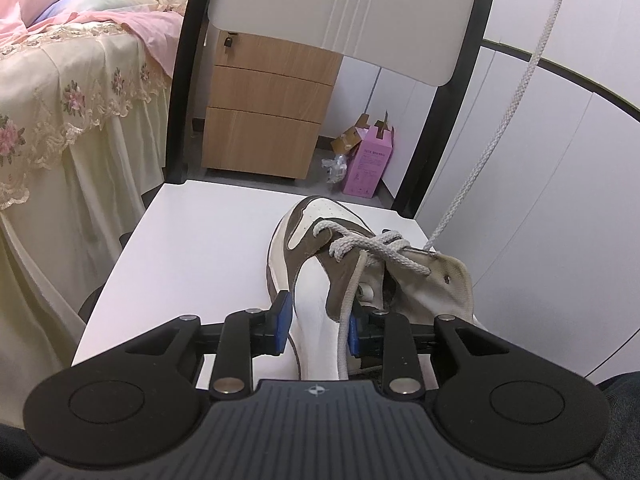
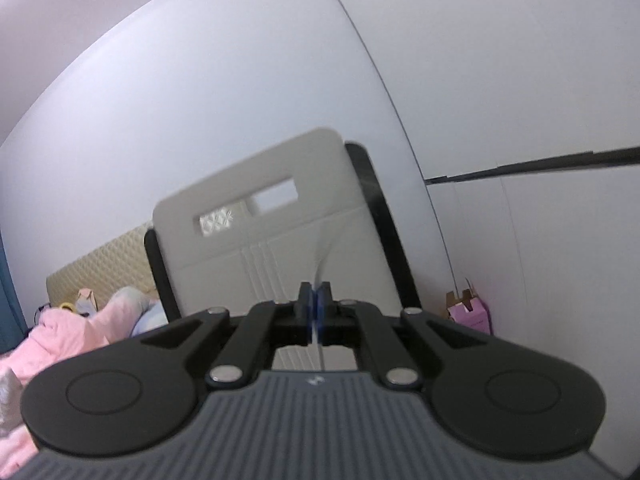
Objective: Lace up shoes with both hands
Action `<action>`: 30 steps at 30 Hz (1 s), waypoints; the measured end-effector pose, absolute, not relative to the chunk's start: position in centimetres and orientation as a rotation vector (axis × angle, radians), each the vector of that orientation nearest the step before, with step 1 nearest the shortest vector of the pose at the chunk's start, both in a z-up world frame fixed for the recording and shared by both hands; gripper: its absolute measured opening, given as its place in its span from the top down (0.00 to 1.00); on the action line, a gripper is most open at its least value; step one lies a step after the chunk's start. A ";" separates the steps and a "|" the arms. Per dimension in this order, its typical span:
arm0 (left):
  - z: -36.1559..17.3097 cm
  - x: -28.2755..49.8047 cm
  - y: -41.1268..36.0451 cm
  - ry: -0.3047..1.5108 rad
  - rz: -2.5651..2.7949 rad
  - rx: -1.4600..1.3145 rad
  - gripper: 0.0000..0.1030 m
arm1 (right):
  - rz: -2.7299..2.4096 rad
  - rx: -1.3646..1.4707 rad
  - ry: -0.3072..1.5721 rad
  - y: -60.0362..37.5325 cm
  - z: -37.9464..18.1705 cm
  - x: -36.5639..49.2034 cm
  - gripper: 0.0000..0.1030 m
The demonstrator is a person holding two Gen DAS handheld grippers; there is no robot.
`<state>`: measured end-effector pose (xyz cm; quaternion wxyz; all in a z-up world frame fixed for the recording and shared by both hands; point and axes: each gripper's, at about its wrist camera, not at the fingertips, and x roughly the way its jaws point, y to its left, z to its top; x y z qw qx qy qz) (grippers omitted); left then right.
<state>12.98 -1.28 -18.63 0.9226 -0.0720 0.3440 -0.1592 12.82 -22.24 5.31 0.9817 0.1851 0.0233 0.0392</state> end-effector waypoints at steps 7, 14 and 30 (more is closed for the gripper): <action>-18.6 13.0 -1.3 0.712 -0.318 -0.147 0.70 | 0.080 0.300 0.032 -23.2 9.4 12.1 0.97; -18.4 12.9 -1.2 0.703 -0.318 -0.151 0.70 | 0.122 0.136 0.027 -22.4 10.6 10.9 0.97; -17.2 13.4 4.7 0.612 -0.595 -0.714 0.51 | 0.271 -0.358 0.462 -16.7 -4.1 11.2 0.97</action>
